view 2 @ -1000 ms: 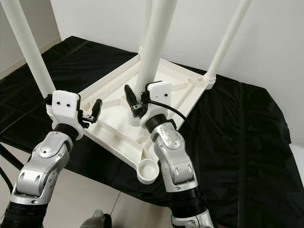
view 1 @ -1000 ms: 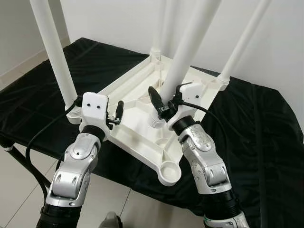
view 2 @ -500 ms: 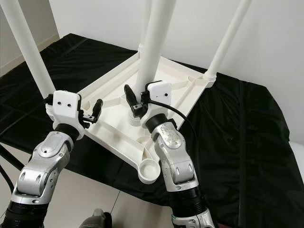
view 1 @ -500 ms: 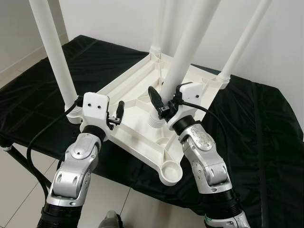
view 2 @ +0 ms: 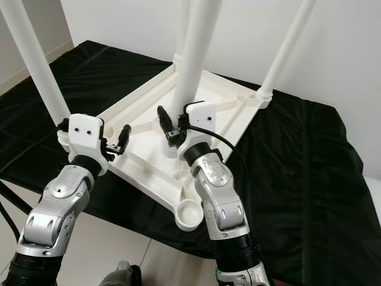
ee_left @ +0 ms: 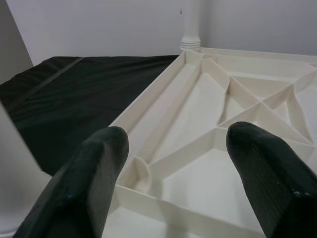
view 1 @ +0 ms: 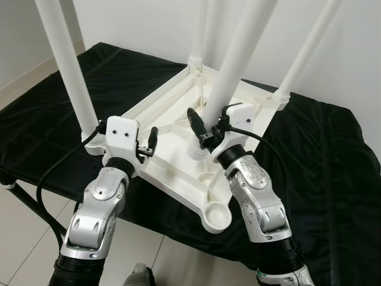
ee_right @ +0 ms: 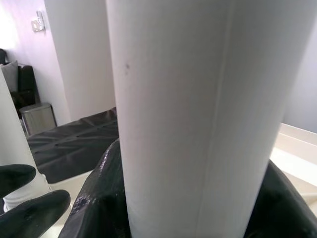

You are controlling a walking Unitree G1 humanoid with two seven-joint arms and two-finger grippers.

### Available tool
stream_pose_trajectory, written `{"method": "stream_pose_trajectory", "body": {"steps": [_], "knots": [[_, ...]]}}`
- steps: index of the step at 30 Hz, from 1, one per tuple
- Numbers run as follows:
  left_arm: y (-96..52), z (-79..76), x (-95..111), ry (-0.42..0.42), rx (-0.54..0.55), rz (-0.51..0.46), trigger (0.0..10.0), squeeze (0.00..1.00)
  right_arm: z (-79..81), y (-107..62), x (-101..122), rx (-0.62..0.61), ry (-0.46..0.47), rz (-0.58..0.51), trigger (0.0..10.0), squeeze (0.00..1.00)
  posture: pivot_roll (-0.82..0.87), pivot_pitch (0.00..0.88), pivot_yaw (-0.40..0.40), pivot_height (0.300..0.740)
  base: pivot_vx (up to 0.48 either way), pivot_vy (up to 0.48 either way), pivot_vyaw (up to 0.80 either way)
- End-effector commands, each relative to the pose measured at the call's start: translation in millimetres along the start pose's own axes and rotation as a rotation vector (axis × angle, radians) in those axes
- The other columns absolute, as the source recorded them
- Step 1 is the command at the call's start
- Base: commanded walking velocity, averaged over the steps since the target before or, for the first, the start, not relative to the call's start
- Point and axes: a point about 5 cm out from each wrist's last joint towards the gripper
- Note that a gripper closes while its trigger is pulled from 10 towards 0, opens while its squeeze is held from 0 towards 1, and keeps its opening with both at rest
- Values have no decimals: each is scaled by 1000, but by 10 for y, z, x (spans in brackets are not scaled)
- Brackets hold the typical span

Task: Building children table

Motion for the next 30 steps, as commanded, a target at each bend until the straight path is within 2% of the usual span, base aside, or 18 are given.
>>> {"method": "stream_pose_trajectory", "body": {"steps": [1, 9, 11, 16, 19, 30], "knots": [[8, 3, 18, 18, -4, -8, 10000, 0, 26, 2, 23, 6, 3, -13, 10000, 0, 96, 83, -65, 740, 0, 480, 0], [4, 6, 20, 19, -4, -9, 10000, 0, 28, -5, 27, 4, 4, -14, 10000, 0, 96, 84, -63, 740, 0, 474, 0], [8, 8, 25, 20, -2, -12, 10000, 0, 26, -5, 27, 3, 4, -14, 10000, 0, 95, 84, -62, 740, 0, 0, 0], [9, -21, 36, 74, -31, -26, 10000, 0, 20, -9, 31, -1, 4, -15, 10000, 0, 92, 85, -59, 740, 0, -460, 0], [13, -27, 32, 70, -37, -22, 10000, 0, 16, -7, 29, -2, 4, -15, 10000, 0, 93, 85, -59, 740, 0, -420, 0], [21, -41, 23, 59, -41, -16, 10000, 0, 5, -15, 33, -6, 1, -16, 10000, 0, 88, 85, -56, 740, 0, 0, 0]]}}
Point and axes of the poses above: a point about 5 cm out from each wrist's last joint towards the gripper, its own y axis pointing out of the wrist towards the gripper, its own x axis along the axis of the wrist's last joint, z = x × y, and after that the axes turned 13 degrees about -y, right-handed
